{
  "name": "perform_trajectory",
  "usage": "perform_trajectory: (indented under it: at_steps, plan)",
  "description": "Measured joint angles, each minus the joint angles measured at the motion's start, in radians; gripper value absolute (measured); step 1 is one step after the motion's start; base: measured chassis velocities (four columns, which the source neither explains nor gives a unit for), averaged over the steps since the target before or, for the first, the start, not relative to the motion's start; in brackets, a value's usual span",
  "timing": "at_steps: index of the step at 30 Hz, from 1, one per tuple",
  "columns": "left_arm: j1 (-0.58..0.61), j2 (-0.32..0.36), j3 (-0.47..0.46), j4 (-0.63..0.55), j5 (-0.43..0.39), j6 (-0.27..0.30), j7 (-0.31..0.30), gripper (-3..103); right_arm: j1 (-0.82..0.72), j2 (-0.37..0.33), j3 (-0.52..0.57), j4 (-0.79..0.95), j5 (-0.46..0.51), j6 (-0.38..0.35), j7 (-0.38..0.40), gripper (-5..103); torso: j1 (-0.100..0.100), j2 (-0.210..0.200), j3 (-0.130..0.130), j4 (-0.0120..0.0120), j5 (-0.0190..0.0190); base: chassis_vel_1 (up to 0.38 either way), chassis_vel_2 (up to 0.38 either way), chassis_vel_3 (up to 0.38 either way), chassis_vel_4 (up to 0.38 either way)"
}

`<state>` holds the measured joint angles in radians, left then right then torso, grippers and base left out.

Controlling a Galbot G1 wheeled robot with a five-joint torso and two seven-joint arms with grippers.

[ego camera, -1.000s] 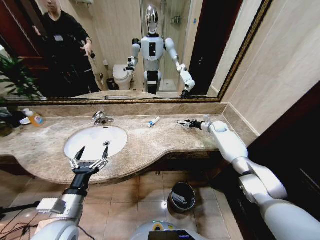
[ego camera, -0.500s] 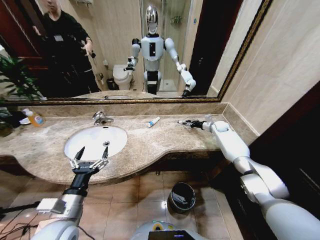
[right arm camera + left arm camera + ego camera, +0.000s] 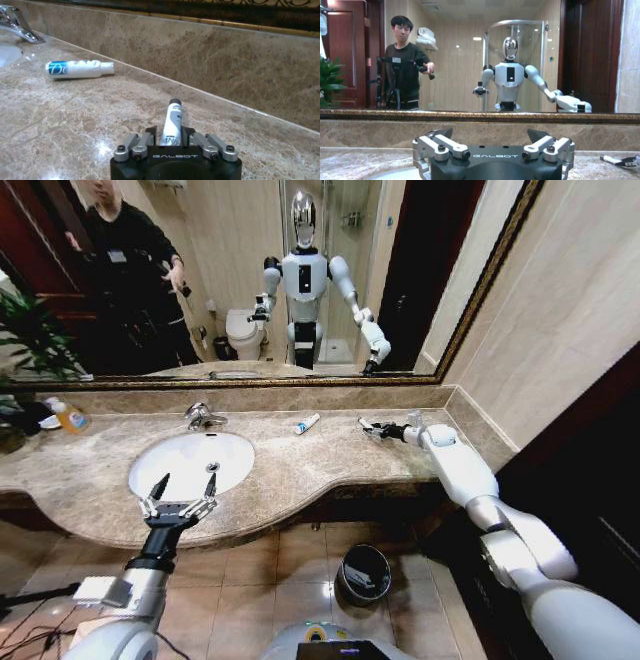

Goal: Pick up the trash from the sink and place it in the trash bin.

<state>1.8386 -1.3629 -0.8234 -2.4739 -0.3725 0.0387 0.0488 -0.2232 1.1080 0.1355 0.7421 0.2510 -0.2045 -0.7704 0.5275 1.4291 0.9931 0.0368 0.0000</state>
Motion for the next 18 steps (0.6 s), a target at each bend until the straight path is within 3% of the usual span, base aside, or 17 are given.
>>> perform_trajectory:
  at_steps: [6, 9, 18]
  plan:
    - [0.000, 0.000, 0.000, 0.000, 0.000, 0.000, 0.000, 100, -0.024, -0.018, 0.000, 0.070, 0.037, -0.013, 0.037, 6, 0.000, 0.000, 0.000, 0.0001, 0.0000, 0.000, 0.000, 0.000, 0.000]
    - [0.000, 0.000, 0.000, 0.000, 0.000, 0.000, 0.000, 100, -0.045, -0.034, 0.002, 0.118, 0.063, -0.022, 0.050, 1, 0.000, 0.000, 0.000, 0.0001, -0.0001, 0.000, 0.000, 0.000, 0.000]
    - [0.000, 0.000, 0.000, 0.000, 0.000, 0.000, 0.000, 100, -0.140, -0.104, 0.007, 0.297, 0.161, -0.048, 0.115, 0, 0.000, 0.000, 0.000, 0.0000, 0.0002, 0.000, 0.000, 0.000, 0.000]
